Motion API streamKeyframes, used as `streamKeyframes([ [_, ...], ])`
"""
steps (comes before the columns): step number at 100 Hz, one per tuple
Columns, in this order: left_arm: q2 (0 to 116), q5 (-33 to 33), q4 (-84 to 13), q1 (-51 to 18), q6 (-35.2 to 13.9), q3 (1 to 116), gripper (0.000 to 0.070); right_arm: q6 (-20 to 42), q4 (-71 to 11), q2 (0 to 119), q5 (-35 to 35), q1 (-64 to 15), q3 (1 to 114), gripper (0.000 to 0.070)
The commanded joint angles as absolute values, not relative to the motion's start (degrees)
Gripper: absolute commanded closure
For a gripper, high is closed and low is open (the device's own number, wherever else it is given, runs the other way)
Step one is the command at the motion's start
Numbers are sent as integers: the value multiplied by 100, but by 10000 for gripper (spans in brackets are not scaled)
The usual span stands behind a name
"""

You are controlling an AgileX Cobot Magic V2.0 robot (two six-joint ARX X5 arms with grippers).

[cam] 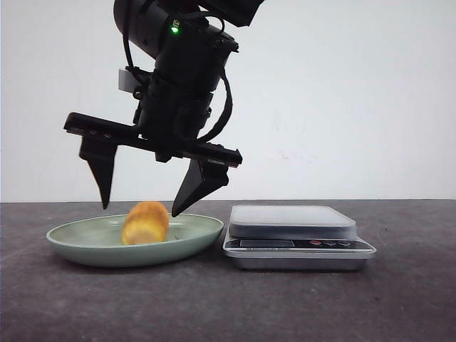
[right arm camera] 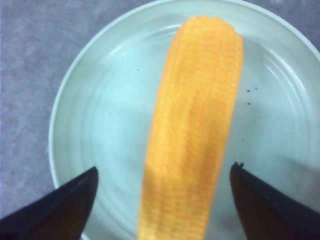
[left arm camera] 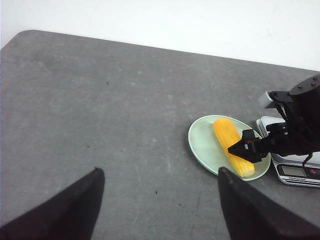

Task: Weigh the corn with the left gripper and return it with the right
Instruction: 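Open the right gripper to set the corn on the plate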

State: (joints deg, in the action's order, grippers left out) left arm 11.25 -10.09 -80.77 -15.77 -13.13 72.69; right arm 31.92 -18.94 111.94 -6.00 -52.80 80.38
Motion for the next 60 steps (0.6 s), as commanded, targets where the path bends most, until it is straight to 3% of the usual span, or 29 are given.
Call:
streamKeyframes([
  [1, 1166, -982, -8009, -1588, -1361, 7341, 266, 3098, -1846, 11220, -602, -5334, 8206, 145],
  [27, 1166, -989, -8162, -1586, -1358, 7341, 266, 2353, -2320, 10731, -502, -4910, 8674, 151],
  [60, 1166, -1004, -8114, -1586, -1356, 7341, 266, 1262, -3424, 9238, -259, -3063, 8713, 153],
])
